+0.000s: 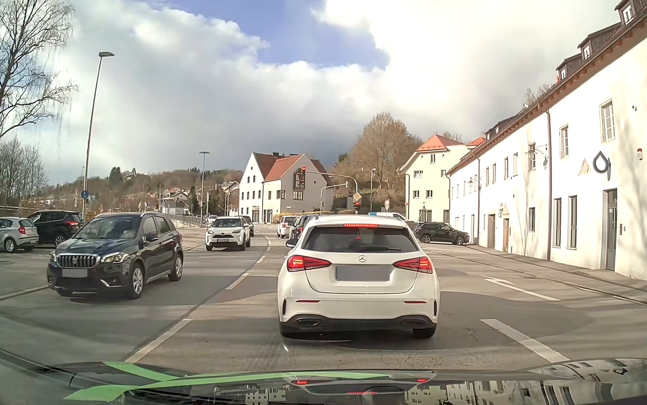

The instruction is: Follow the waypoints while adhering to traffic rules and regulations

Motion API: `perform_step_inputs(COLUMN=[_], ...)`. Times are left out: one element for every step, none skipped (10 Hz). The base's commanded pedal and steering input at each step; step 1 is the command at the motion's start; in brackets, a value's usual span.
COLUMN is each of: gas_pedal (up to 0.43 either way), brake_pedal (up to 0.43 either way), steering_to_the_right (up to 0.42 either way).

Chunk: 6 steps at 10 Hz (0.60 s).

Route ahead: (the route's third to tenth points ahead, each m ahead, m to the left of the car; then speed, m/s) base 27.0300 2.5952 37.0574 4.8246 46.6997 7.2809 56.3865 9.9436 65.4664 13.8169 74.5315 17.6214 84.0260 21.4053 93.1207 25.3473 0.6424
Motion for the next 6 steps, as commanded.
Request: perform_step_inputs(gas_pedal=[0.000, 0.000, 0.000, 0.000, 0.000, 0.000], brake_pedal=[0.110, 0.110, 0.110, 0.116, 0.116, 0.110], steering_to_the_right=[-0.032, -0.032, -0.031, -0.031, -0.031, -0.032])
